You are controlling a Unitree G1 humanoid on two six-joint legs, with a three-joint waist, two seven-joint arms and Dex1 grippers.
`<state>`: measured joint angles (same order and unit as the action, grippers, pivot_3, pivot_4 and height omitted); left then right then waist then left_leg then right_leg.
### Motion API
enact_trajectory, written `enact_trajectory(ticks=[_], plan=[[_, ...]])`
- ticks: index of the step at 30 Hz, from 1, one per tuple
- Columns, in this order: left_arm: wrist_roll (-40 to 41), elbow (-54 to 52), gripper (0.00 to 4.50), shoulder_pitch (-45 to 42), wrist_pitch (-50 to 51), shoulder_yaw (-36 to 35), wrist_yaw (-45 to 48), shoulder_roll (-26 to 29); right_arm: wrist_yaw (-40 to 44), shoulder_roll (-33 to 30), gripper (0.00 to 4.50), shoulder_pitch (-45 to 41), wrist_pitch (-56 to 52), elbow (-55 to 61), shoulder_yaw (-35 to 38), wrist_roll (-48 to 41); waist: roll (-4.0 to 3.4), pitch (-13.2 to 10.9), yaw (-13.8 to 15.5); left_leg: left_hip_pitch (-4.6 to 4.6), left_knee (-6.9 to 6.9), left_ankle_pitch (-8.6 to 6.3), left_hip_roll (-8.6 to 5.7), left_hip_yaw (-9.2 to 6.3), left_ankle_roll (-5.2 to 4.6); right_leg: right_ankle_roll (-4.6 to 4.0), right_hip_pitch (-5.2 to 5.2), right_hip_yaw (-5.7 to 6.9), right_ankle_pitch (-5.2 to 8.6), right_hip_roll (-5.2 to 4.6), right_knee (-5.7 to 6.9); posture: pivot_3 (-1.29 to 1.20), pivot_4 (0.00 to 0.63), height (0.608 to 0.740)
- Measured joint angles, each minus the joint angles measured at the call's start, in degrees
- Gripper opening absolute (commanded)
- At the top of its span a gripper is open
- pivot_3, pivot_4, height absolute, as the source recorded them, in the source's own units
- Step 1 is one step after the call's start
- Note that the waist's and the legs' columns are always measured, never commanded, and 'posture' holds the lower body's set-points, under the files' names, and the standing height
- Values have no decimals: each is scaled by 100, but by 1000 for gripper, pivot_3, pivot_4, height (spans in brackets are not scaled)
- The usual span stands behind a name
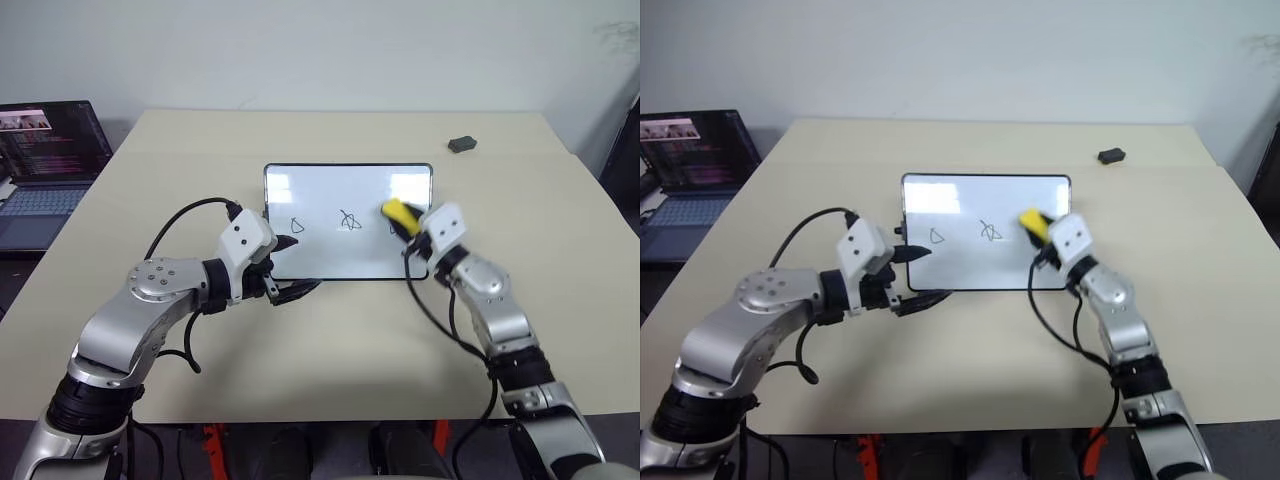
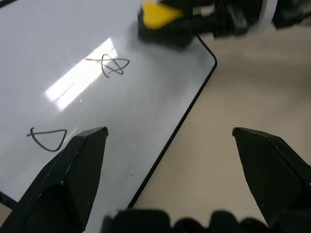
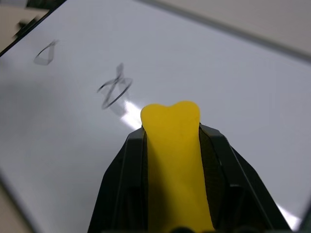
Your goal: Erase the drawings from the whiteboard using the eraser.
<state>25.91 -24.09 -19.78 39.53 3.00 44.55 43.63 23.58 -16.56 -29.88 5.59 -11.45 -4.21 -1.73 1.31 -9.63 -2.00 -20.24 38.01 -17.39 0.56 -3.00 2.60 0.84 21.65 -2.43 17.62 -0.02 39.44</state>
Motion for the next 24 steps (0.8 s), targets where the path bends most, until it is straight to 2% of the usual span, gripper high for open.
enact_trajectory(ticks=[3,9,21,24], plan=[[0,-4,4500,36,-3,-1,-2,-2,-274,-14,1102,-322,52,-175,165,81,5,6,9,-73,0,1,3,-3,4,0,65,4,0,0,-3,0,150,740],[3,-13,4500,85,-2,-2,-9,-6,-221,-7,1101,-36,-1,-450,70,163,12,12,14,-80,-5,-4,2,2,0,0,56,4,-1,-9,-38,0,150,740],[34,-108,4500,64,27,-2,-12,-13,497,-468,1101,958,-256,-109,-639,512,22,19,-30,137,-3,1,2,6,-8,29,-148,-9,3,0,-43,0,150,740],[35,-108,4500,58,25,-2,-8,-12,570,-565,1100,990,-377,52,-822,722,22,19,-55,141,-3,4,5,6,-10,30,-149,-13,4,5,-42,0,150,740]])
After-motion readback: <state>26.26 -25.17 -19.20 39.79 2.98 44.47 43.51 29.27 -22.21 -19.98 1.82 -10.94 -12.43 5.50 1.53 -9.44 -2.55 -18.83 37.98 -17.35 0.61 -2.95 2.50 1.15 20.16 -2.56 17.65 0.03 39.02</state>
